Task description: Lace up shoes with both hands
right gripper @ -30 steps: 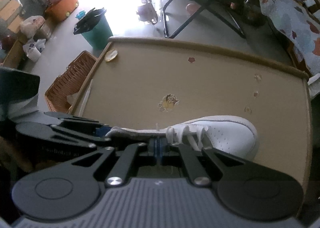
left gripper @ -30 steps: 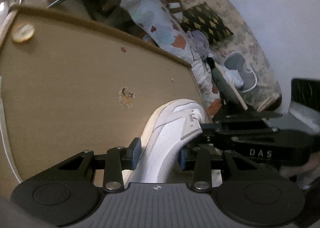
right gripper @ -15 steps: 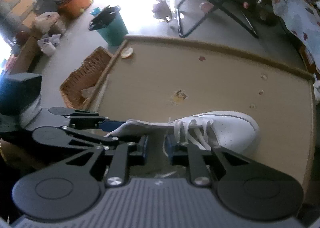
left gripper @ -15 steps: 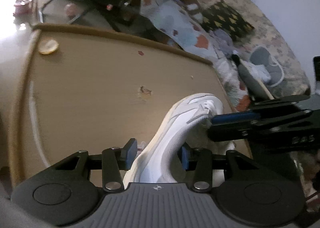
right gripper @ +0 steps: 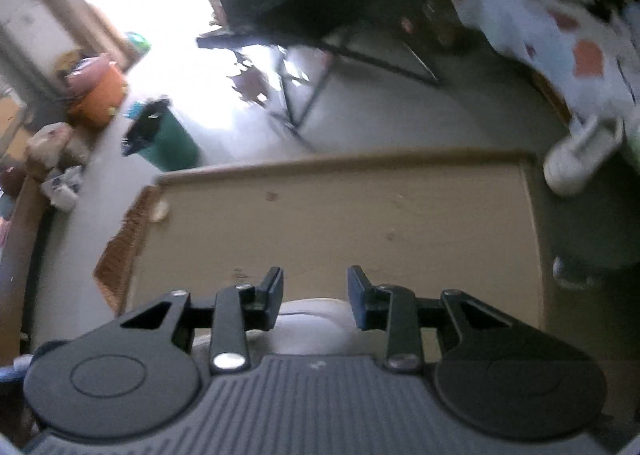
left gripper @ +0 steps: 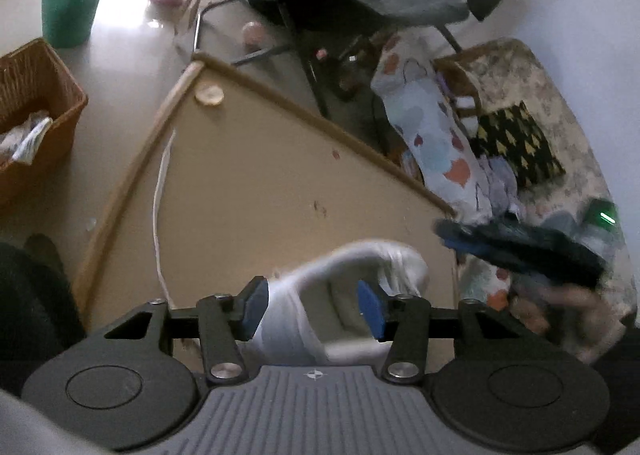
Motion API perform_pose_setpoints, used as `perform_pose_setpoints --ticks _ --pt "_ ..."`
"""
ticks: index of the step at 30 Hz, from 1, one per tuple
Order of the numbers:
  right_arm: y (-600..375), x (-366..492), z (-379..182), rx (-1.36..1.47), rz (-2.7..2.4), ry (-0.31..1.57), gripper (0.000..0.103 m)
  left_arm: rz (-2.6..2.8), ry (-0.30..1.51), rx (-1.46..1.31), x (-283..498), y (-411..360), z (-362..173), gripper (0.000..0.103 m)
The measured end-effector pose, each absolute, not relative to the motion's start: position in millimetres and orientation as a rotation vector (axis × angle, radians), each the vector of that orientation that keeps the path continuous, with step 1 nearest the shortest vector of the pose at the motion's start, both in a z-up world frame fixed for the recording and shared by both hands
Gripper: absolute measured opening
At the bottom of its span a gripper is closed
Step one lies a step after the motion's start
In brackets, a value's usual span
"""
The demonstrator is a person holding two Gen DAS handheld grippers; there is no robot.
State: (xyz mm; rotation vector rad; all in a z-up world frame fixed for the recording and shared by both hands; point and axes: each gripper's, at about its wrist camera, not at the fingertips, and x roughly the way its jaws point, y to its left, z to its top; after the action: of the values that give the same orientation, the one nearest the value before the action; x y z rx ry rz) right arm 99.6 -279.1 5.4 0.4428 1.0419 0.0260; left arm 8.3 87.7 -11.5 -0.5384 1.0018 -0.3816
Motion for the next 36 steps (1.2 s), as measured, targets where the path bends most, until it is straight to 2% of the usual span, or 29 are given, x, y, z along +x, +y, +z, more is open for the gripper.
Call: perform_pose_setpoints --ticks 7,17,25,30,36 --pt "-283 119 -46 0.514 0.035 1.114 0.034 -0.344 1.121 -0.594 -8 82 -6 0.052" --pt "-288 84 -44 0.524 0.045 1.128 0.034 -0.253 1.136 -0.532 1 72 -8 0.052" --pt "-284 61 -48 0.529 0.015 1.084 0.035 -0.160 1.096 -0.273 37 48 21 0.052" --pt "-278 48 -46 0.522 -0.002 1.033 0.035 -0.170 1.102 -0.062 73 21 19 0.051" --pt "-270 39 -40 0.475 0.009 0.993 0.035 -0.164 1.139 -0.044 99 22 7 0.048"
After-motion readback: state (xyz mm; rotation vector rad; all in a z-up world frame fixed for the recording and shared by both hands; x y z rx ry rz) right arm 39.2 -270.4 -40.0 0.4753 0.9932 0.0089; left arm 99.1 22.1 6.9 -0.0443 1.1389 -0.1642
